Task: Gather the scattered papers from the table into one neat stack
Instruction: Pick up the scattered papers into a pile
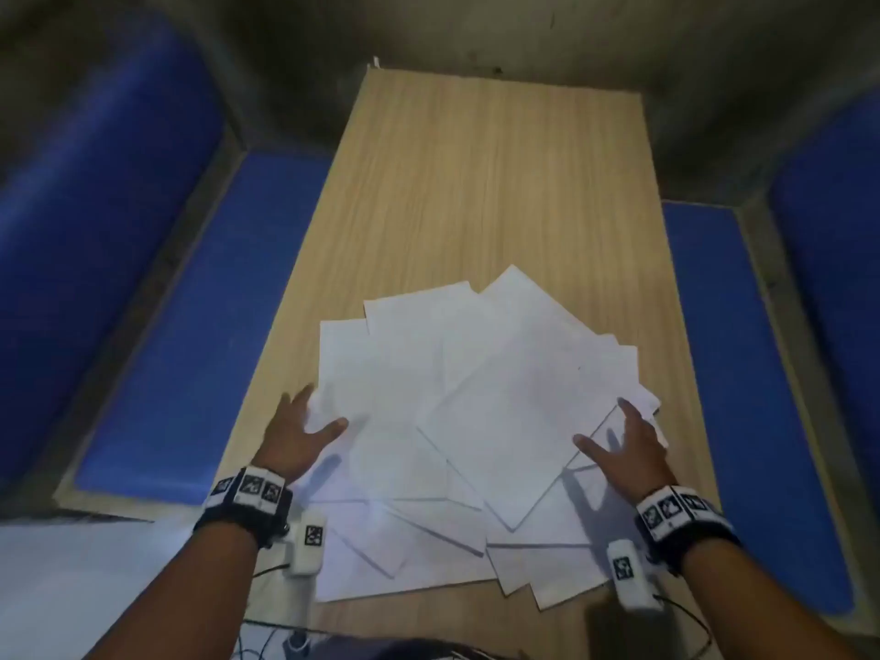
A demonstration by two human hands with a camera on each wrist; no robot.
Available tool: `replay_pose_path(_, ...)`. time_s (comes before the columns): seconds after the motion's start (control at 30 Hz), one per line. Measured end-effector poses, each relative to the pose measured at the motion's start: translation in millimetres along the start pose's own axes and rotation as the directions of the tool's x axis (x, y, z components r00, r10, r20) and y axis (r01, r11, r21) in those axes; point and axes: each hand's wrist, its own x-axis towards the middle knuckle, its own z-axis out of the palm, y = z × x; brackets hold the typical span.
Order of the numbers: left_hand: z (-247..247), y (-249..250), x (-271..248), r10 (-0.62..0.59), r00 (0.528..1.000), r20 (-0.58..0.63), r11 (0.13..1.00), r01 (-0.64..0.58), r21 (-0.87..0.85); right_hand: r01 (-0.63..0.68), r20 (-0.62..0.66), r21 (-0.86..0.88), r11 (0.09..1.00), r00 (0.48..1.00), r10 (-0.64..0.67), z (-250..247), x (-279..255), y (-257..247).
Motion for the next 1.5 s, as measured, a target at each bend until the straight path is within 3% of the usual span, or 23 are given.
replay_pose_path(0.1,22,20,15,-0.085,0.993,0.081,0.983,0.07,0.17,-0.005,0.08,-0.245,0.97,0.996,0.025,25,18,-23)
replay_pose_path(0.23,58,38,18,-0.086,0.982,0.168,0.914,0.011,0.405,0.047,0.213,-0.475,0.879,0.975,0.063,66,23,-42)
replay_pose_path(0.43,93,49,13,0.053,0.971,0.234,0.933,-0.132,0.336,0.116,0.263,-0.48,0.87,0.965,0.016,86,8,-62)
replay_pose_path(0.5,93,51,12,0.111,0.978,0.174,0.95,-0.156,0.271,0.155,0.283,-0.503,0.85,0.959,-0.007,89,7,-65)
replay_pose_path(0.57,89,51,14,0.085,0.996,-0.029,0.99,-0.082,0.111,0.188,0.283,-0.524,0.831,0.958,-0.038,90,7,-63)
replay_pose_path(0.63,83,57,18,-0.087,0.976,-0.198,0.995,0.076,-0.059,0.202,0.283,-0.521,0.829,0.958,-0.056,88,8,-62)
replay_pose_path(0.67,81,59,21,-0.171,0.964,-0.203,0.984,0.156,-0.087,0.205,0.282,-0.518,0.831,0.957,-0.06,87,8,-60)
replay_pose_path(0.73,79,62,27,-0.243,0.964,-0.105,0.967,0.232,-0.101,0.215,0.287,-0.51,0.833,0.955,-0.071,86,8,-58)
replay_pose_path(0.8,81,64,29,-0.234,0.972,-0.012,0.961,0.23,-0.155,0.227,0.288,-0.513,0.828,0.954,-0.083,87,6,-57)
replay_pose_path(0.97,94,71,18,-0.101,0.973,0.209,0.968,0.145,-0.204,0.244,0.288,-0.542,0.804,0.953,-0.095,96,-4,-62)
replay_pose_path(1.1,98,65,14,-0.088,0.943,0.32,0.982,0.136,-0.131,0.29,0.32,-0.545,0.786,0.939,-0.125,112,-12,-62)
replay_pose_path(1.2,93,64,12,-0.058,0.974,0.219,0.972,0.106,-0.211,0.29,0.28,-0.501,0.815,0.946,-0.164,114,-17,-59)
replay_pose_path(1.3,86,65,7,-0.11,0.991,0.069,0.957,0.125,-0.263,0.234,0.201,-0.449,0.862,0.967,-0.157,108,-18,-52)
replay_pose_path(1.37,86,63,3,-0.135,0.989,-0.061,0.983,0.126,-0.133,0.205,0.182,-0.459,0.864,0.974,-0.134,104,-17,-48)
replay_pose_path(1.43,88,67,-8,-0.073,0.983,-0.17,0.997,0.075,0.002,0.189,0.198,-0.483,0.855,0.975,-0.103,104,-17,-46)
replay_pose_path(1.5,97,68,-15,0.004,0.99,-0.141,0.995,0.01,0.097,0.188,0.213,-0.511,0.839,0.973,-0.088,107,-18,-48)
